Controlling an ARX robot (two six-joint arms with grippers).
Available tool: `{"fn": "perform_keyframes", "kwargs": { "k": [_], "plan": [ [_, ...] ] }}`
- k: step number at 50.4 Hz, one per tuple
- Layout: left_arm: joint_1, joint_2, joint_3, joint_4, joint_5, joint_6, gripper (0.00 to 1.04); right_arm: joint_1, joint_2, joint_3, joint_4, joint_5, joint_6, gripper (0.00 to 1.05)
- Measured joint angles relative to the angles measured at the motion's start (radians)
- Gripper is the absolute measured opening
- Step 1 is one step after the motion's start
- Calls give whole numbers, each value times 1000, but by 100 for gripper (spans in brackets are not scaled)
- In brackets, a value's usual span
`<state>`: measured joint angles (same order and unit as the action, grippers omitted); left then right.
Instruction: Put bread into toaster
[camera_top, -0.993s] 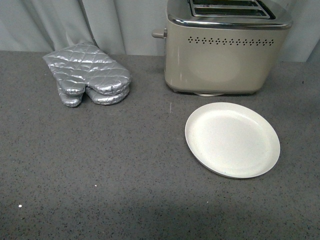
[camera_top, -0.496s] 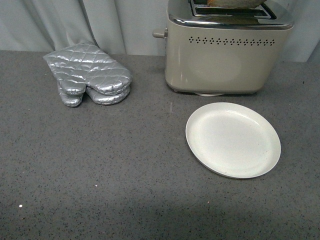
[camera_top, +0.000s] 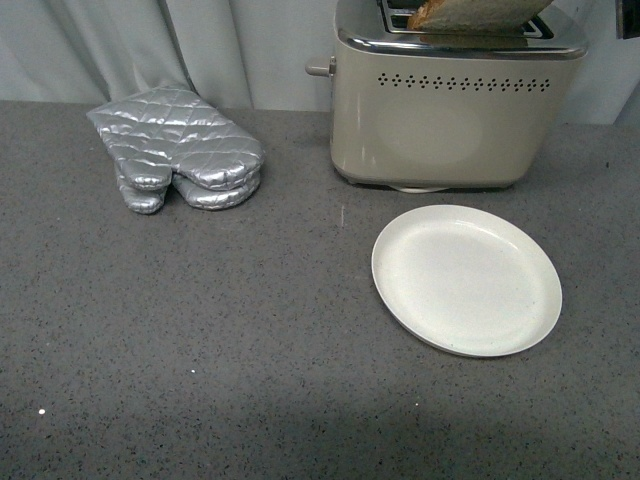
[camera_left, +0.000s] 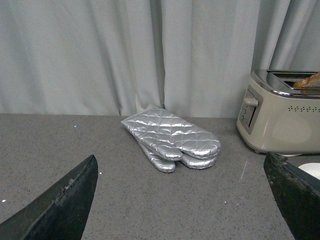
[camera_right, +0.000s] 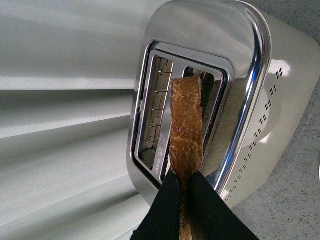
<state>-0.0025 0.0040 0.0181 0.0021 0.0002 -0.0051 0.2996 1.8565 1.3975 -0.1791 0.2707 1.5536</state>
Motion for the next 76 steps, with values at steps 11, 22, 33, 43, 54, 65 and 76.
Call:
{"fn": "perform_keyframes", "kwargs": {
  "k": [11,22,33,43,54,65,76],
  "plan": [
    [0,0,0,0,0,0,98,-22,84,114,-38,-14,-72,6],
    [0,0,0,0,0,0,98,-26,65,94,119,50,-370,51],
    [0,0,0,0,0,0,98,2,-191,-290,632,193,-1004,97],
    [0,0,0,0,0,0,98,-12,-396,-727,1088,237,-1684,95],
    [0,0,0,0,0,0,98,-78,-605,-978,1110,216,-1870,95],
    [0,0,0,0,0,0,98,-193,-846,-1157,926,-134,-1682,73],
    [0,0,0,0,0,0,98,-257,-977,-1240,894,-251,-1583,40]
  ]
}}
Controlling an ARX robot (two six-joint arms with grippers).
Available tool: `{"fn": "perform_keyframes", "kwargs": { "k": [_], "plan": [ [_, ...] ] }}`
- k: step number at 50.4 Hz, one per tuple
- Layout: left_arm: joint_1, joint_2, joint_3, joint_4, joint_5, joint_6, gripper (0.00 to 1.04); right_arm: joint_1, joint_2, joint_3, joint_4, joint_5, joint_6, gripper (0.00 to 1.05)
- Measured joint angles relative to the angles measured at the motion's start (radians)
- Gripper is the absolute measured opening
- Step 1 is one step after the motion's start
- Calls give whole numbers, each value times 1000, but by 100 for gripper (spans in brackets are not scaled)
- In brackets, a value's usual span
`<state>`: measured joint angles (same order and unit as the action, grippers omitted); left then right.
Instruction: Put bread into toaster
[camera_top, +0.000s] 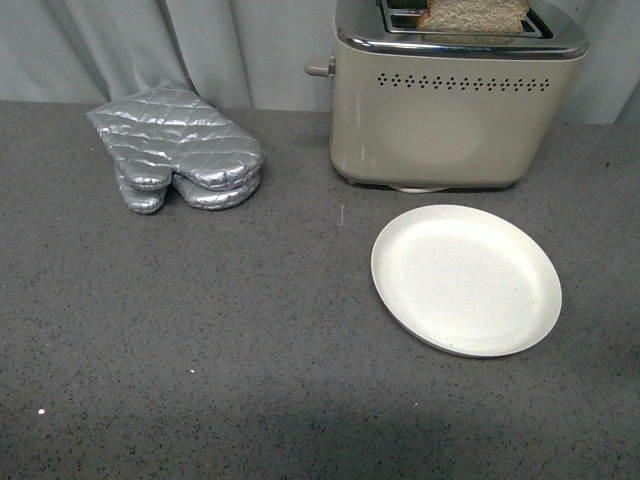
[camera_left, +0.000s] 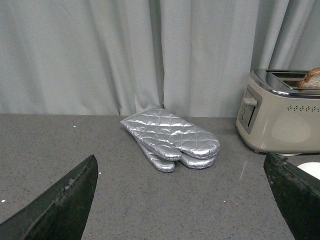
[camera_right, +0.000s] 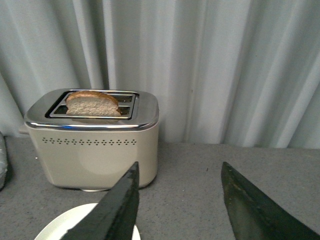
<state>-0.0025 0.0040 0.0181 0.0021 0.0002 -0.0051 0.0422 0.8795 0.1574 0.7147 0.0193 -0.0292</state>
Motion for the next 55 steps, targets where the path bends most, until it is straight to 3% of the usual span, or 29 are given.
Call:
{"fn": "perform_keyframes", "kwargs": {
  "k": [10,30,55],
  "plan": [
    [0,0,0,0,0,0,98,-40,-127,-64,-65,-18,14,0],
    [0,0,0,0,0,0,98,-40,-297,-146,-140,-17,19,0],
    [0,0,0,0,0,0,98,-40,-544,-153,-376,-18,19,0]
  ]
}}
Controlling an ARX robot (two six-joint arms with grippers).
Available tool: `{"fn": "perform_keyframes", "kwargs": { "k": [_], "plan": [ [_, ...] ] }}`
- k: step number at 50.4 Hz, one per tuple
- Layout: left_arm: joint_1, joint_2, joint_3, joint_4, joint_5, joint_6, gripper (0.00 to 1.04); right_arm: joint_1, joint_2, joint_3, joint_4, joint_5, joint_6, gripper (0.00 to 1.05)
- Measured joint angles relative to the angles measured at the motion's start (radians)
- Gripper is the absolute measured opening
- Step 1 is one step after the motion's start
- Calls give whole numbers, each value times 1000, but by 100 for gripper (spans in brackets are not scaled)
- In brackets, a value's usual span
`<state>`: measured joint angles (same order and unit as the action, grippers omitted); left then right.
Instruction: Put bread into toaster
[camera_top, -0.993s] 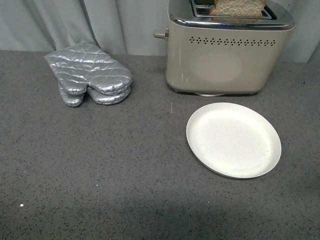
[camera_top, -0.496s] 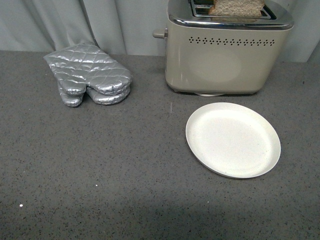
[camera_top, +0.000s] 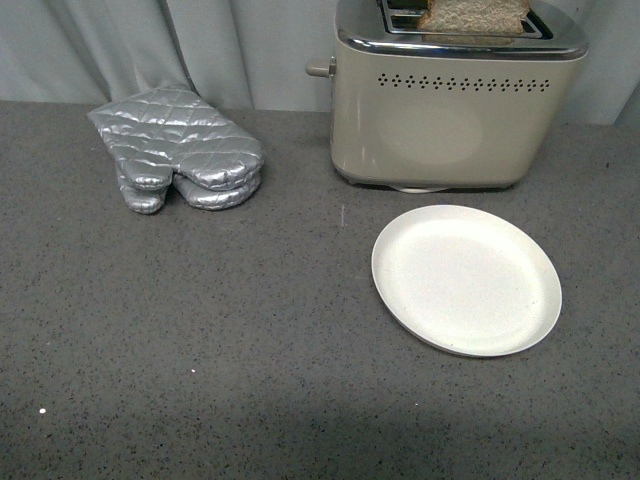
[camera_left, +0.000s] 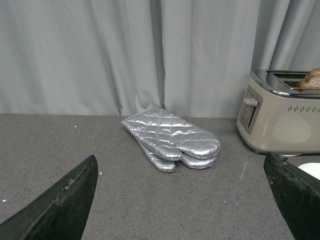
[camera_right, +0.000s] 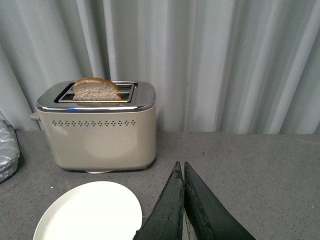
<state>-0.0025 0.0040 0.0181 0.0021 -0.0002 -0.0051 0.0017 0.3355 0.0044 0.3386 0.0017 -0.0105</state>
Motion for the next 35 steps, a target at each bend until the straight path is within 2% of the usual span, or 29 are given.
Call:
{"fn": "perform_keyframes", "kwargs": {
  "k": [24,29,35],
  "plan": [
    [0,0,0,0,0,0,98,0,-158,0,-158,0,0,0],
    [0,0,0,0,0,0,98,0,-304,1,-331,-1,0,0],
    [0,0,0,0,0,0,98,0,-330,1,-336,0,0,0]
  ]
}}
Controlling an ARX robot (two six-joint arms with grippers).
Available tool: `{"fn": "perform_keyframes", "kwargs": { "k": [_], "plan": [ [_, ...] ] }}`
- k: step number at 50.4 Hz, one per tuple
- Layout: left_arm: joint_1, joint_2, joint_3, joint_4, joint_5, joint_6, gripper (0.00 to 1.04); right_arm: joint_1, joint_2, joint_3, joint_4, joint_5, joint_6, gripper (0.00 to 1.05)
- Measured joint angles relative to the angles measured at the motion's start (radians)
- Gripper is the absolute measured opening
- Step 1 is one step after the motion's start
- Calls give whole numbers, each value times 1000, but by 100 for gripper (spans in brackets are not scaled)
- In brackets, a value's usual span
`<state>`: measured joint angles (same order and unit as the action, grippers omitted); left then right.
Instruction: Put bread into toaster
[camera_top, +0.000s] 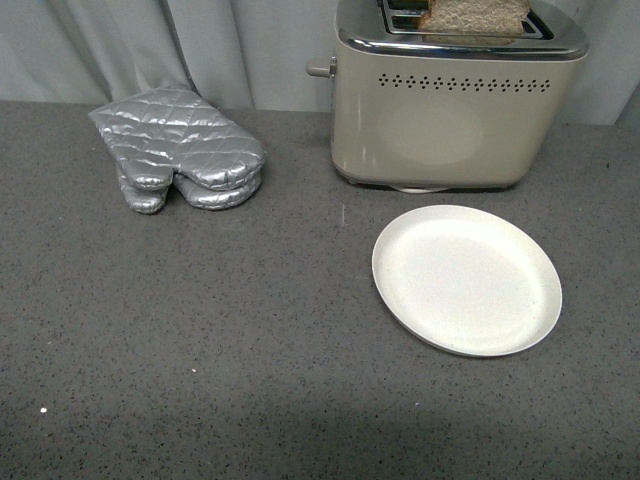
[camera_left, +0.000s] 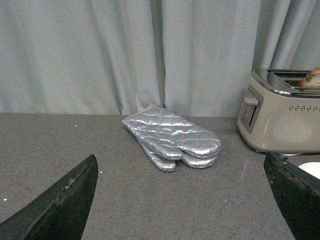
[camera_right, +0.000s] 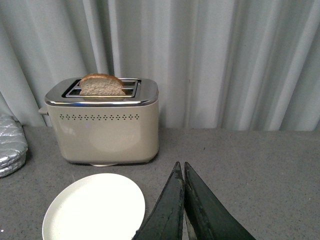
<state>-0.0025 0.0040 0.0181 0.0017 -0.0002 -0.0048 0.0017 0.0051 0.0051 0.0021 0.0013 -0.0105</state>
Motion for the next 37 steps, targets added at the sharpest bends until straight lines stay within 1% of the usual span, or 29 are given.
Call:
{"fn": "perform_keyframes", "kwargs": {
  "k": [2,6,7,9,19,23,26,28,30,31,34,37],
  "plan": [
    [0,0,0,0,0,0,98,0,0,0,0,0,0,2],
    [0,0,0,0,0,0,98,0,0,0,0,0,0,19],
    [0,0,0,0,0,0,98,0,0,0,0,0,0,21],
    [0,0,0,0,0,0,98,0,-1,0,0,0,0,28],
    [0,0,0,0,0,0,98,0,-1,0,0,0,0,57],
    [0,0,0,0,0,0,98,0,-1,0,0,0,0,76],
    [0,0,0,0,0,0,98,0,-1,0,0,0,0,87],
    [0,0,0,0,0,0,98,0,-1,0,0,0,0,92],
    [0,0,0,0,0,0,98,0,-1,0,0,0,1,97],
    [0,0,0,0,0,0,98,0,-1,0,0,0,2,97],
    [0,0,0,0,0,0,98,0,-1,0,0,0,2,94],
    [0,0,0,0,0,0,98,0,-1,0,0,0,3,95]
  ]
}}
